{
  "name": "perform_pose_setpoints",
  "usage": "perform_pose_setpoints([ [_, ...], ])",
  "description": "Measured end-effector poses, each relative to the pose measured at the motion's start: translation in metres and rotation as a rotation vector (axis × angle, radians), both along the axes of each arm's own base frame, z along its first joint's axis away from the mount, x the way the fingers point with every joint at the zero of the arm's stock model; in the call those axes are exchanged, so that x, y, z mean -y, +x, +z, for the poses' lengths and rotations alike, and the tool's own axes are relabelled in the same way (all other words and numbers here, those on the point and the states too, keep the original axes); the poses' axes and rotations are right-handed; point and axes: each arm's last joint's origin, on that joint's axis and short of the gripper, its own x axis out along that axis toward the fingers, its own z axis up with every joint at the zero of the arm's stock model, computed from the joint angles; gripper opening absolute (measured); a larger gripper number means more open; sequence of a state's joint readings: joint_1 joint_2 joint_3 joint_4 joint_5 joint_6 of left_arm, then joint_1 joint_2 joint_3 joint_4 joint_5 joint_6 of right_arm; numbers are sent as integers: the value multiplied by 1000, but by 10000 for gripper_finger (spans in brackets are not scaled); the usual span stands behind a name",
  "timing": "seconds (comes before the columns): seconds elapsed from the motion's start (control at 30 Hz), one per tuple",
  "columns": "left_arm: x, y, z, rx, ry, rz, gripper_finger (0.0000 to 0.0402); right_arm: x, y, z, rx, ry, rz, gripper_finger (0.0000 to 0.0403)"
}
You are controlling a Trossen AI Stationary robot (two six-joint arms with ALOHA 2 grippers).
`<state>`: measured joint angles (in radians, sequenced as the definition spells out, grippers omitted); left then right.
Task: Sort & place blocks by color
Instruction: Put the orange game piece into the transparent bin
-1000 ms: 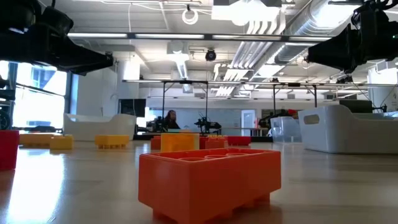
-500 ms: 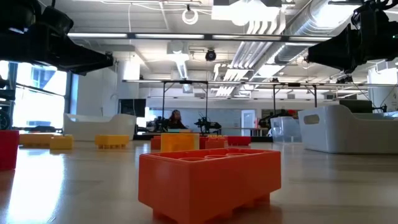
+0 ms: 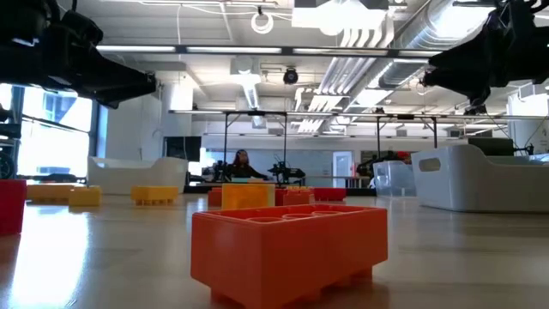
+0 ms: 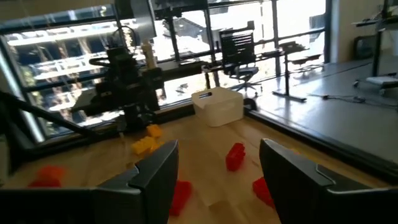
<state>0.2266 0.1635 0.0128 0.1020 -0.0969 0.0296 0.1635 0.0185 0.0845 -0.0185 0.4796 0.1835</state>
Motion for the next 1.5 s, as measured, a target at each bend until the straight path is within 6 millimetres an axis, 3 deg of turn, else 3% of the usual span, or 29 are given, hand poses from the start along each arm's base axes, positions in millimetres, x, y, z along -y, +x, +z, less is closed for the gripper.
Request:
perform_pose_setpoints([
  [0.3,0,0,0,44,-132,6,220,-4,1,5,99,175,159,210],
  [0.53,0,0,0,51,-152,7,220,-6,5,20,227,136,194,210],
  [1.0,0,0,-4,30,-208,6,220,-8,20,22,217,77,168,210],
  [1.1,0,0,-5,13,-212,8,220,-9,23,31,180,83,185,210],
  [1.23,0,0,-5,11,-213,8,220,-11,27,59,84,111,230,210],
  [1.37,0,0,-5,16,-220,9,220,-14,33,85,-112,135,285,210],
  [1.5,0,0,-5,33,-273,13,220,-17,42,97,-315,219,319,210],
])
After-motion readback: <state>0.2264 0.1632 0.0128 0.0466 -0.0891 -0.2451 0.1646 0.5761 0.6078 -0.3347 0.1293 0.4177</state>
